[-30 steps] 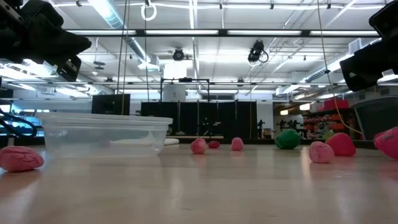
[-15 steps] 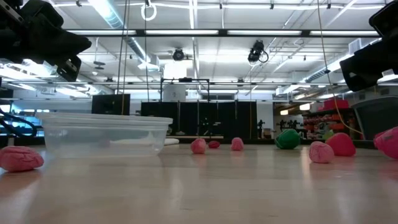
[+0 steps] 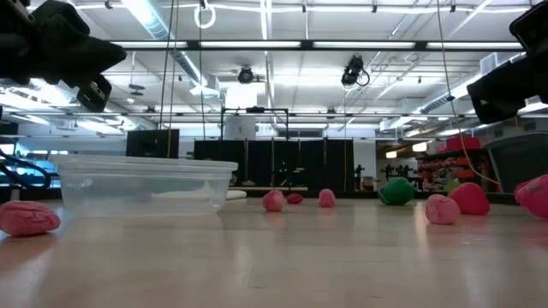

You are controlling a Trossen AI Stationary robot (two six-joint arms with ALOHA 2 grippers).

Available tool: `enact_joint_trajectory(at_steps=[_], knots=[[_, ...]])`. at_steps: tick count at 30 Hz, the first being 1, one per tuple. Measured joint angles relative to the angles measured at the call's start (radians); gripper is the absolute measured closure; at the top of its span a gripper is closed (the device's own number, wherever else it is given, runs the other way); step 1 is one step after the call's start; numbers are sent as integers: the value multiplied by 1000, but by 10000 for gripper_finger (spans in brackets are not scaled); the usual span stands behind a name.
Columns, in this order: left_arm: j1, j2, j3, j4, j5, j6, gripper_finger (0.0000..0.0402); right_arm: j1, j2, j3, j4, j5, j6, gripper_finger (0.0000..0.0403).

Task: Pick and placing Produce into tupperware
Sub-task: Put the cherry into the transparent bin

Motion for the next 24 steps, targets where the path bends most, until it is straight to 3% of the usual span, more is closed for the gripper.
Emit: enact_joint_trajectory(at_steps=[5, 17, 20, 24], knots=[[0, 0, 0, 44, 0, -168, 368, 0, 0, 1, 3, 3, 36, 266], [1, 0, 0, 10, -66, -104, 372, 0, 1, 11, 83, 23, 196, 266], [1, 1, 0, -33, -68, -111, 373, 0, 0, 11, 193, 24, 161, 266], [1, 1, 1, -50, -68, -110, 381, 0, 0, 12, 293, 25, -11, 266]])
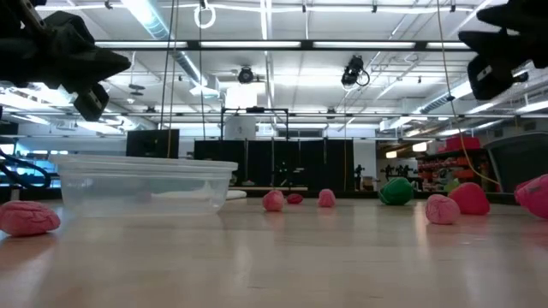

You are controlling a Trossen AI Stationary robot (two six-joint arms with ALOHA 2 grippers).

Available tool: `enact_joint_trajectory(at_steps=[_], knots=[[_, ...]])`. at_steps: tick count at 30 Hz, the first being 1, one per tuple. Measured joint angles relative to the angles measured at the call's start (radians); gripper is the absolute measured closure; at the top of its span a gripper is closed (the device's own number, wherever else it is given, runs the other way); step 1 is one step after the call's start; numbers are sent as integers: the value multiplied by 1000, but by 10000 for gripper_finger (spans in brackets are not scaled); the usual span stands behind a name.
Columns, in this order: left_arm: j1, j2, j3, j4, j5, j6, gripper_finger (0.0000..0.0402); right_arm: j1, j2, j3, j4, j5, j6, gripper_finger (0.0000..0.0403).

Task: Pick and placing Produce into tupperware
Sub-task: Put the cherry into the transparent bin

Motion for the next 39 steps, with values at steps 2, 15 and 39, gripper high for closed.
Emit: enact_joint_trajectory(at_steps=[2, 15, 39], knots=[[-3, 0, 0, -1, 0, -1, 385, 0, 0, 1, 11, 0, -70, 266], [-1, 0, 0, -4, -17, 30, 376, -2, 0, 1, 92, 95, -212, 266], [-1, 0, 0, -2, -19, 26, 369, -2, 0, 1, 74, 94, -212, 266]])
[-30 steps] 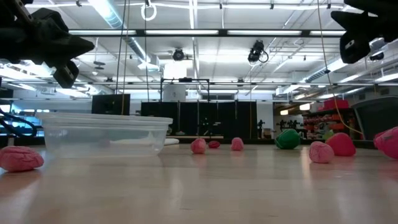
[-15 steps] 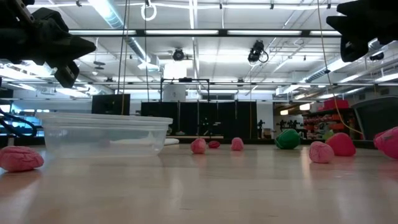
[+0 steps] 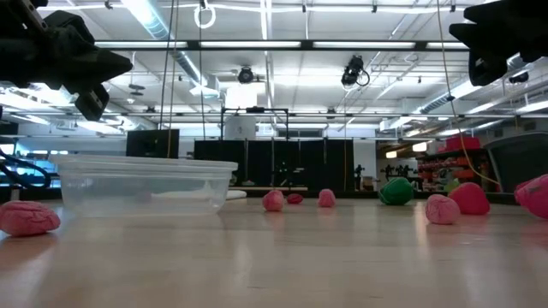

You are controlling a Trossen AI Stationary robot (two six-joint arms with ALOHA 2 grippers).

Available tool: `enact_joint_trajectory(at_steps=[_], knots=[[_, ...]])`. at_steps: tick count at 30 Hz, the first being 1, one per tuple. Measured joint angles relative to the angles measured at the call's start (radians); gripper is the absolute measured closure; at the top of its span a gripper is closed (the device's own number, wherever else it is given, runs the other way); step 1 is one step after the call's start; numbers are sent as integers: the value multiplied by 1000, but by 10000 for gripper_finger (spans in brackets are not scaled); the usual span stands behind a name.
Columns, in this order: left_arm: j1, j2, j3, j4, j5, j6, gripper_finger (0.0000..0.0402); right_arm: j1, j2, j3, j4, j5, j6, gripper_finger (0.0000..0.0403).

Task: Pick and placing Produce into tupperware
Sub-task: Put the cherry into the transparent bin

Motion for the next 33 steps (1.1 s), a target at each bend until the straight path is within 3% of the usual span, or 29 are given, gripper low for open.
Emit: enact_joint_trajectory(at_steps=[33], knots=[[0, 0, -1, 1, 0, 0, 378, 0, 0, 0, 0, 0, 0, 266]])
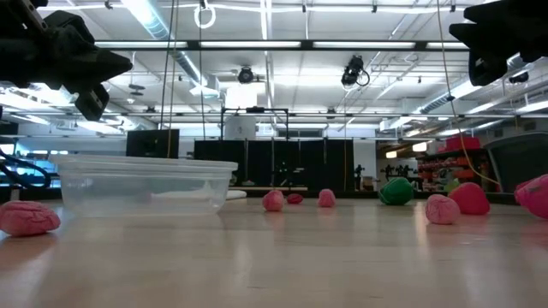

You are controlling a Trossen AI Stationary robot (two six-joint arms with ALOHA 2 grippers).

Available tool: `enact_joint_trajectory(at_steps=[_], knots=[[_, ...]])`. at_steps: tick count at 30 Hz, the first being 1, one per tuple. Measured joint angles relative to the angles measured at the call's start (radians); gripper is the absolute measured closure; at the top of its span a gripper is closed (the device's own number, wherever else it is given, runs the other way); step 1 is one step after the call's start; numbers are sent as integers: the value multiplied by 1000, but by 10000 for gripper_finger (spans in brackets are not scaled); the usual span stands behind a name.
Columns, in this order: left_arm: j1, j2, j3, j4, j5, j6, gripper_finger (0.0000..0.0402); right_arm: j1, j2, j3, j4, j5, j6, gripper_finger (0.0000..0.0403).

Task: Pick and placing Produce into tupperware
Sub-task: Put the cherry into the transparent bin

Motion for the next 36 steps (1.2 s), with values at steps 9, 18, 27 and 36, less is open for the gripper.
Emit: enact_joint_trajectory(at_steps=[9, 18, 27, 36], knots=[[0, 0, 0, 0, 0, 0, 365, 0, 0, 0, 0, 0, 0, 266], [0, 0, 0, 0, 0, 0, 376, 0, 0, 0, 0, 0, 0, 266], [0, 0, 0, 0, 0, 0, 370, 0, 0, 0, 0, 0, 0, 266], [0, 0, 0, 0, 0, 0, 370, 0, 0, 0, 0, 0, 0, 266]])
